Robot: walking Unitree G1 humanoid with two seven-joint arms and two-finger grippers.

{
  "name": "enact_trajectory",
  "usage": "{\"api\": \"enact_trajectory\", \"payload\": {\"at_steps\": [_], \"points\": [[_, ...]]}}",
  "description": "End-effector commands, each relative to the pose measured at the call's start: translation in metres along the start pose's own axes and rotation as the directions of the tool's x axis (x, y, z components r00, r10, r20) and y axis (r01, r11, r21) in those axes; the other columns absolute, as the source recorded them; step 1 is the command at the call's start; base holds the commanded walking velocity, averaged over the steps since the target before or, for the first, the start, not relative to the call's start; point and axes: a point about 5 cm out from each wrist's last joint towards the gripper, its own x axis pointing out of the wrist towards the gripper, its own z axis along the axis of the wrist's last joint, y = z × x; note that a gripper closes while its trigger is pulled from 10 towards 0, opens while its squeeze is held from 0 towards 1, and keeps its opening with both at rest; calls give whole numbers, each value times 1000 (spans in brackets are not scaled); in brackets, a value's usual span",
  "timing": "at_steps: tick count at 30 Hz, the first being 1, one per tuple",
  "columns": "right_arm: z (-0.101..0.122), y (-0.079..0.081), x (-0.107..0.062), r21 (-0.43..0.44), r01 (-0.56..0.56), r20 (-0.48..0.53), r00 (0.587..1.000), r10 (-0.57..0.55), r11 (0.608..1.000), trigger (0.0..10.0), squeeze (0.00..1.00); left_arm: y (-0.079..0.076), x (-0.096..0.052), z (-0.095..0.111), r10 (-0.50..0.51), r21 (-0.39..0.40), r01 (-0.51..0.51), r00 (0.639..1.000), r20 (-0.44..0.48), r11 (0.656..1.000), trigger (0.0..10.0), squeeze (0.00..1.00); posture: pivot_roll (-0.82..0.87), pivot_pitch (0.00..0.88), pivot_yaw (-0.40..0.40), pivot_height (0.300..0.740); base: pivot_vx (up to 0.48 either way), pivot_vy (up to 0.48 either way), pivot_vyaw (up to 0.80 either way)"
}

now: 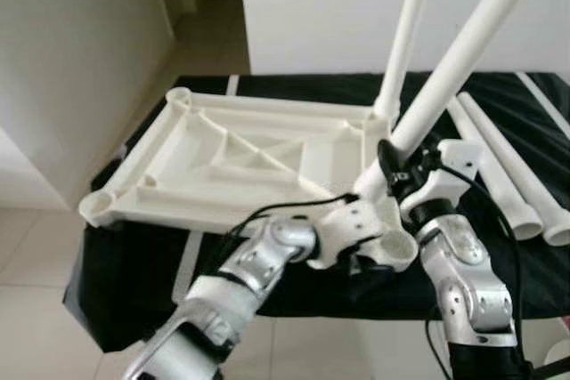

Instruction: Building children table

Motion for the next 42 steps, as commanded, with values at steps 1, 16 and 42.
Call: {"api": "enact_trajectory", "payload": {"at_steps": [1, 16, 42], "points": [[5, -3, -3, -10, 12, 25, 1000, -12, 1000, 10000, 0, 12, 2, -6, 264, -17, -264, 964, -27, 964, 10000, 0, -24, 0, 31, 740, 0, 0, 0], [7, -6, -5, -45, 29, 36, 999, -27, 999, 10000, 0, 7, 15, -8, 291, 28, -290, 956, -49, 957, 10000, 0, -31, 0, 34, 740, 0, 0, 0], [8, -5, -13, -37, 26, 47, 999, -24, 999, 10000, 0, 47, -13, 17, 425, 8, -430, 895, 133, 903, 10000, 0, -28, 0, 44, 740, 0, 0, 0]]}}
